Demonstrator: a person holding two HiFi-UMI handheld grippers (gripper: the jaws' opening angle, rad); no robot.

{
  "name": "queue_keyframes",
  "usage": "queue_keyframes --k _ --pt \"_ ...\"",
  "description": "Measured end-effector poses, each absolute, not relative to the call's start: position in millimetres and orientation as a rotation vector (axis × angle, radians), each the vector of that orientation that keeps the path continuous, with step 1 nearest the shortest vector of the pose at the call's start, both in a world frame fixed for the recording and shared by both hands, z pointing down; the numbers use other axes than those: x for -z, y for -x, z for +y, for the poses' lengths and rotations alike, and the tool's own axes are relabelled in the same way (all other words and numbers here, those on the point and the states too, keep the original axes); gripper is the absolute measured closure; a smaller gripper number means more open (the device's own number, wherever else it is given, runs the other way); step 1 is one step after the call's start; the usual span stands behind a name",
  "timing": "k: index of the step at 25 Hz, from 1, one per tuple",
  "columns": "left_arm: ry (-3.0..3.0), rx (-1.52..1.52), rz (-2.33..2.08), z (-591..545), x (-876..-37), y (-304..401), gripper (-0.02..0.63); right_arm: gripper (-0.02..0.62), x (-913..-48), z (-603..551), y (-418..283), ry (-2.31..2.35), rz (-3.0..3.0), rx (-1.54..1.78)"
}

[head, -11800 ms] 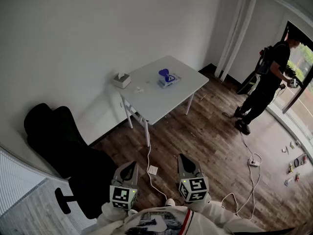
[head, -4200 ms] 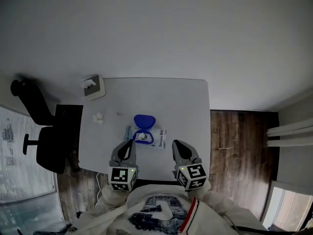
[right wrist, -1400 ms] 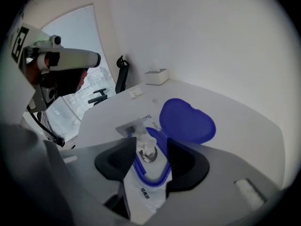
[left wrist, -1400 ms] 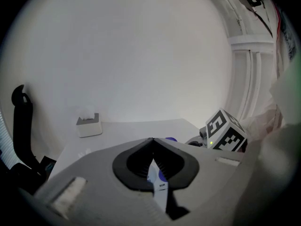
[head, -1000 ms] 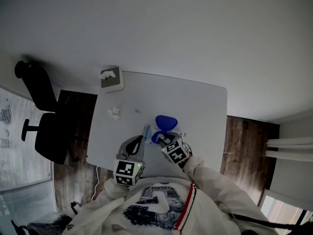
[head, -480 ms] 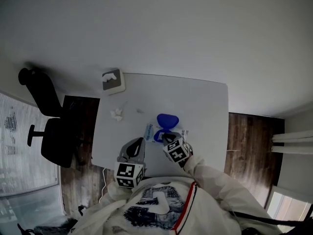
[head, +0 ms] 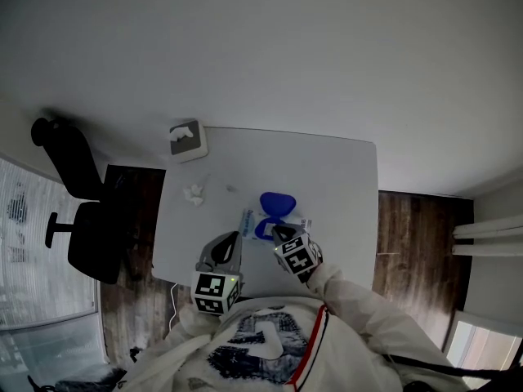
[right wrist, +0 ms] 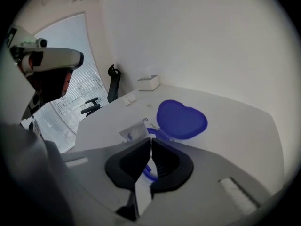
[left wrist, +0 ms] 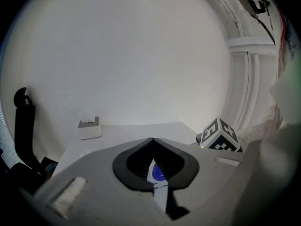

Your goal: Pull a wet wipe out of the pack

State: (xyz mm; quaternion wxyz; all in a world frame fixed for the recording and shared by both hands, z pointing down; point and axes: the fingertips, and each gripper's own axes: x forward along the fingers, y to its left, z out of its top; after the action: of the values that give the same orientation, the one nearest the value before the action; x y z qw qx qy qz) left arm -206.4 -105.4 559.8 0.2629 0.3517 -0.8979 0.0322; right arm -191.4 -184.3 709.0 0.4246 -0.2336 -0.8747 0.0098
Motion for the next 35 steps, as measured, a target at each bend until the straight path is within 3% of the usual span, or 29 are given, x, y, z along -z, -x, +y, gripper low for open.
queue_keyframes --k 19,35 --pt "-1.07 -0.071 -2.398 -137 -556 218 0.601 0.581 -611 -244 190 0.401 -2.411 -0.182" --pt "-1.237 -0.129 -2.661 -181 -431 267 0.601 0.58 -446 -326 201 0.2 -2.802 -0.132"
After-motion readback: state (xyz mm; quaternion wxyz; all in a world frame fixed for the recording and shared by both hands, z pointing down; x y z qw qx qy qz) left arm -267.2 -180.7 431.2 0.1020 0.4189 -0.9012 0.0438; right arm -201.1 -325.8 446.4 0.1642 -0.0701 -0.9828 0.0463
